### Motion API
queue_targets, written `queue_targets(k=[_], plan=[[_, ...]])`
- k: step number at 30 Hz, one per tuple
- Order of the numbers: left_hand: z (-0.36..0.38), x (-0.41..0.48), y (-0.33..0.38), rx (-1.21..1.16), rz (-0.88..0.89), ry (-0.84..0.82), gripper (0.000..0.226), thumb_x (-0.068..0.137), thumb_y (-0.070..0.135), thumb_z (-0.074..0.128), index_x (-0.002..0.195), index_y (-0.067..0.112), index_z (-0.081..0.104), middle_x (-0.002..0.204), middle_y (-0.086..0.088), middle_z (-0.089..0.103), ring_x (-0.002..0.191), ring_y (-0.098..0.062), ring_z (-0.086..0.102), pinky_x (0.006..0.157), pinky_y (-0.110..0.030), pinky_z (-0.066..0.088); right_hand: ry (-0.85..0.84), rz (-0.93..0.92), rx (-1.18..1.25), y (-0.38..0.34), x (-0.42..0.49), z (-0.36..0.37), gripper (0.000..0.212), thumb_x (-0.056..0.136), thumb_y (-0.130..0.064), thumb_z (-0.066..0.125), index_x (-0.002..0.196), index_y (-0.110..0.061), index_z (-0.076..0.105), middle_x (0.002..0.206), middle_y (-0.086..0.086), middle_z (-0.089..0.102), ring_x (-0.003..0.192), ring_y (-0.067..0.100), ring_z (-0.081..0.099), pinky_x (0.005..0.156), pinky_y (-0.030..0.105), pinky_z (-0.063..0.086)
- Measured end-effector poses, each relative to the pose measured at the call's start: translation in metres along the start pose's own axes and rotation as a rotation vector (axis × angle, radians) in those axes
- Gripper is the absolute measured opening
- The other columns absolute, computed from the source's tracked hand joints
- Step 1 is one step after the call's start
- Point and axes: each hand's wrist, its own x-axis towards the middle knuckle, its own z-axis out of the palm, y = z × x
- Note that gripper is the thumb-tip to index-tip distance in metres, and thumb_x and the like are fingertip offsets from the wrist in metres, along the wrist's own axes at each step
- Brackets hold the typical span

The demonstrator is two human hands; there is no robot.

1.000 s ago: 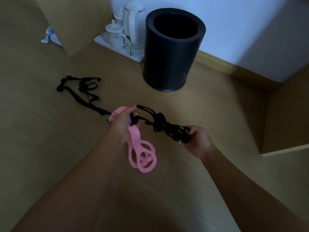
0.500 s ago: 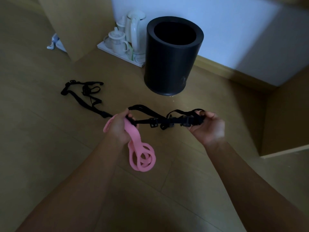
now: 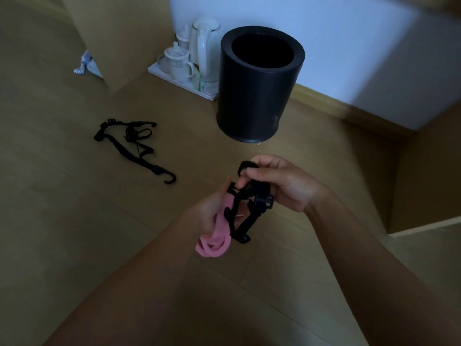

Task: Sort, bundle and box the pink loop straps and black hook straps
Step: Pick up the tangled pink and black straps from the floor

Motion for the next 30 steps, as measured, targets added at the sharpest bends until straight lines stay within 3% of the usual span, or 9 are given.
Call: queue_targets(k=[3, 5, 7, 11, 15, 19, 23, 27, 30], plan=[[0.007, -0.006, -0.001, 0.004, 0.035, -0.078, 0.059, 0.094, 0.056, 0.038, 0.091, 0.003, 0.064, 0.068, -0.01, 0.07, 0.064, -0.018, 0.068, 0.069, -0.03, 0.051, -0.286, 0.161, -0.215, -0.002, -0.007, 0.009, 0.013, 0.082, -0.009, 0.058, 0.086, -0.012, 0.07, 0.08, -0.002, 0.072, 0.077, 0.011, 0.067, 0.072, 0.023, 0.054], [0.008, -0.01, 0.004, 0.028, -0.02, -0.174, 0.065, 0.088, 0.061, 0.045, 0.079, -0.001, 0.064, 0.065, -0.01, 0.069, 0.061, -0.017, 0.068, 0.067, -0.027, 0.052, -0.446, 0.286, -0.4, 0.002, -0.01, 0.018, 0.016, 0.085, -0.005, 0.058, 0.096, 0.001, 0.068, 0.077, -0.008, 0.071, 0.076, 0.001, 0.066, 0.072, 0.013, 0.05], [0.008, -0.01, 0.008, -0.046, -0.076, -0.17, 0.054, 0.08, 0.051, 0.066, 0.098, 0.0, 0.063, 0.08, -0.01, 0.071, 0.074, -0.018, 0.069, 0.072, -0.029, 0.052, -0.525, 0.414, -0.57, 0.013, -0.009, 0.028, 0.023, 0.088, -0.006, 0.06, 0.106, 0.007, 0.065, 0.074, -0.014, 0.068, 0.071, -0.006, 0.062, 0.07, 0.007, 0.046], [0.004, -0.003, 0.013, -0.122, 0.033, -0.024, 0.014, 0.089, 0.02, 0.06, 0.085, 0.006, 0.061, 0.055, 0.002, 0.059, 0.06, -0.01, 0.053, 0.061, -0.024, 0.045, -0.589, 0.607, -0.751, 0.038, -0.005, 0.039, 0.012, 0.09, -0.021, 0.06, 0.085, -0.015, 0.07, 0.074, -0.011, 0.064, 0.071, 0.0, 0.059, 0.078, 0.019, 0.047], [-0.007, -0.002, 0.024, -0.32, 0.238, 0.014, 0.013, 0.091, 0.01, 0.056, 0.08, 0.005, 0.061, 0.058, -0.001, 0.06, 0.055, -0.011, 0.057, 0.056, -0.022, 0.05, -0.251, 0.577, -0.72, 0.056, -0.004, 0.016, 0.014, 0.09, -0.025, 0.06, 0.078, -0.021, 0.064, 0.074, -0.008, 0.061, 0.068, 0.003, 0.056, 0.062, 0.012, 0.045], [-0.012, -0.008, 0.026, -0.315, 0.314, -0.055, 0.027, 0.094, 0.008, 0.051, 0.072, 0.012, 0.067, 0.066, 0.0, 0.061, 0.054, -0.008, 0.06, 0.062, -0.021, 0.049, 0.026, 0.531, -0.612, 0.068, -0.001, -0.01, 0.011, 0.089, -0.01, 0.058, 0.095, -0.012, 0.068, 0.082, -0.002, 0.065, 0.074, 0.009, 0.06, 0.07, 0.021, 0.047], [-0.009, -0.01, 0.025, -0.168, 0.255, -0.103, 0.012, 0.092, 0.006, 0.052, 0.086, 0.011, 0.061, 0.07, -0.002, 0.062, 0.06, -0.01, 0.059, 0.063, -0.023, 0.048, 0.484, 0.323, -0.127, 0.062, 0.014, -0.013, 0.018, 0.089, -0.007, 0.047, 0.084, -0.01, 0.064, 0.089, 0.01, 0.064, 0.078, 0.018, 0.058, 0.077, 0.03, 0.045], [0.0, -0.013, 0.02, 0.087, 0.207, -0.25, 0.026, 0.079, 0.003, 0.059, 0.105, 0.005, 0.059, 0.069, -0.001, 0.067, 0.061, -0.009, 0.065, 0.059, -0.02, 0.052, 0.442, 0.297, 0.345, 0.051, 0.026, -0.015, 0.05, 0.096, -0.047, 0.034, 0.096, -0.006, 0.063, 0.084, 0.011, 0.065, 0.079, 0.023, 0.06, 0.077, 0.033, 0.048], [-0.001, -0.015, 0.019, 0.206, 0.11, -0.327, 0.045, 0.068, 0.004, 0.068, 0.112, 0.006, 0.06, 0.086, -0.006, 0.071, 0.078, -0.014, 0.068, 0.071, -0.026, 0.053, 0.517, 0.22, 0.405, 0.051, 0.034, -0.016, 0.037, 0.096, -0.039, 0.043, 0.092, -0.006, 0.061, 0.082, 0.011, 0.061, 0.07, 0.021, 0.058, 0.063, 0.03, 0.049]])
